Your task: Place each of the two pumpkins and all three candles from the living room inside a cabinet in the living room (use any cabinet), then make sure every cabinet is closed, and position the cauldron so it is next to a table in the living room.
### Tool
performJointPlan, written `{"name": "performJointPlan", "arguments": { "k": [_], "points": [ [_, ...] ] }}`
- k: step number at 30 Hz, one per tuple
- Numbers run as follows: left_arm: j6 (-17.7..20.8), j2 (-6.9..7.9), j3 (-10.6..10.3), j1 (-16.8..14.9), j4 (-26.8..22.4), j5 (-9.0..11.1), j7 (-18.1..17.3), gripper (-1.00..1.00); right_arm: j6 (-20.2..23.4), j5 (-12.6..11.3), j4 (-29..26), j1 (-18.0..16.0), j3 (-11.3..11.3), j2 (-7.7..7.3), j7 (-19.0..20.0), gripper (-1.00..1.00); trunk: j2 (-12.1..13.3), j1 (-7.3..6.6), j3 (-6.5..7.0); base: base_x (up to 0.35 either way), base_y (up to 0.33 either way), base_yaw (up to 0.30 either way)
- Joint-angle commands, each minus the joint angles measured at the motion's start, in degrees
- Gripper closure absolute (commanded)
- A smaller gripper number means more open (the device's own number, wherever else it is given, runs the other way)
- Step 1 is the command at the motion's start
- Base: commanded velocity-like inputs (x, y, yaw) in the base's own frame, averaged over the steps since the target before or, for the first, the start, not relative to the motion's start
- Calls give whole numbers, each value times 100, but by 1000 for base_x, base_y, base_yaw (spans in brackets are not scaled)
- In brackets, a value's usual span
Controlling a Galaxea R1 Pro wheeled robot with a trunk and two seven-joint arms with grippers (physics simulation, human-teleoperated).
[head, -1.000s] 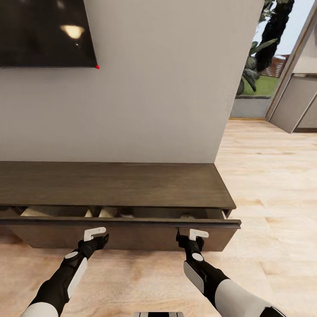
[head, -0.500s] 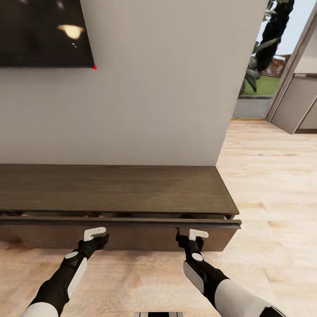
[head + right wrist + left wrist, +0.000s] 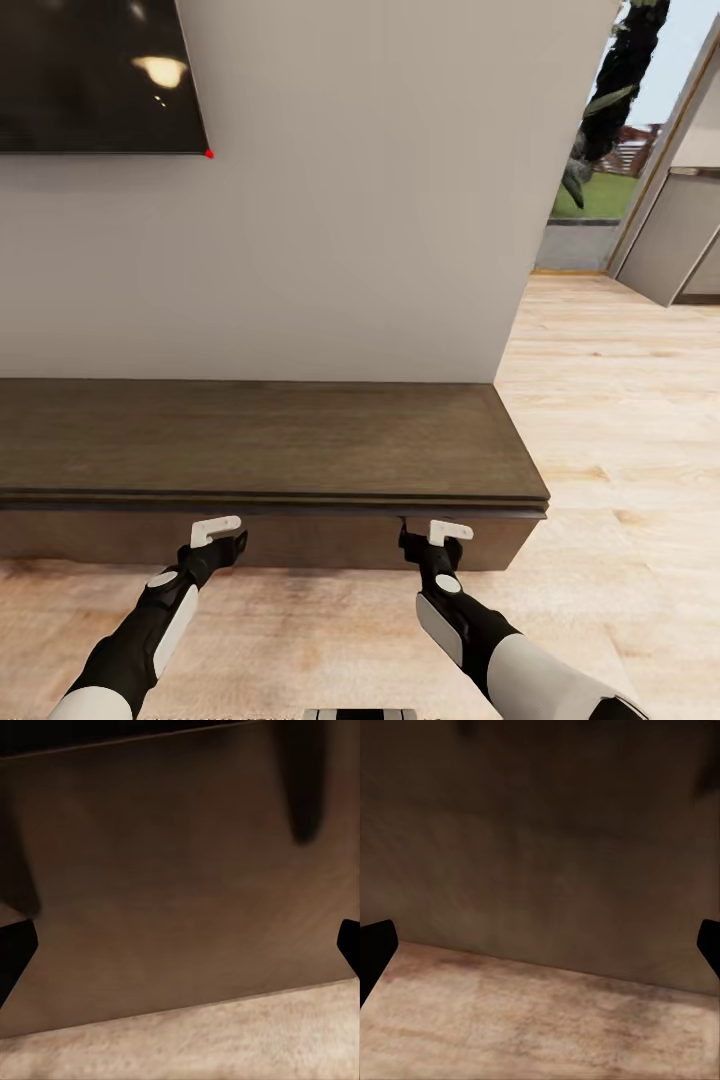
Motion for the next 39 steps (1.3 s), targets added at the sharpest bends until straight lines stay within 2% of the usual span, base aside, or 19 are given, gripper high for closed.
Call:
{"name": "performJointPlan", "arguments": {
  "k": [1, 15, 19, 22, 24, 28, 30, 31, 34, 36, 39],
  "points": [
    [0, 0, 0, 0, 0, 0, 0, -100, 0, 0, 1, 0, 0, 0, 0, -100, 0, 0, 0, -114, 0, 0],
    [18, 2, 4, 0, 0, 8, 0, -100, 27, -7, 1, 0, -6, -5, 2, -100, 0, 0, 0, -287, 0, 0],
    [186, 8, 7, 0, -12, 3, -7, -100, 153, -58, 0, 0, -36, -5, 149, -100, 0, 0, 0, -331, 0, 0],
    [786, 16, 27, -3, -70, 10, -9, -100, 630, -90, -29, 0, -58, 17, 202, -100, 0, 0, 0, -333, 0, 0],
    [1394, 33, 41, -10, -128, 10, -9, -100, 1202, -98, -59, -2, -74, 30, 215, -100, 0, 0, 0, -332, 0, 0],
    [2257, 52, 45, -21, -339, 9, -8, -100, 2002, -119, -193, -22, -189, 58, 205, -100, 0, 0, 0, -289, 0, 0],
    [2771, 58, 47, -23, -578, 9, -9, -100, 2419, -132, -288, -35, -452, 80, 193, -100, 0, 0, 0, -132, 0, 0],
    [2886, 58, 48, -24, -640, 9, -9, -100, 2520, -133, -302, -39, -539, 85, 191, -100, 0, 0, 0, -82, 0, 0],
    [3564, 62, 61, -26, -995, 9, -15, -100, 3109, -133, -353, -53, -1045, 101, 186, -100, 0, 0, 0, -36, 0, 0],
    [3857, 69, 78, -26, -1157, 9, -16, -100, 3351, -132, -369, -60, -1208, 104, 181, -100, 3, -5, 44, -14, 0, 0],
    [4202, 82, 95, -26, -1340, 9, -17, -100, 3631, -136, -392, -68, -1329, 107, 181, -100, 7, -13, 111, -6, 0, 0]
  ]
}}
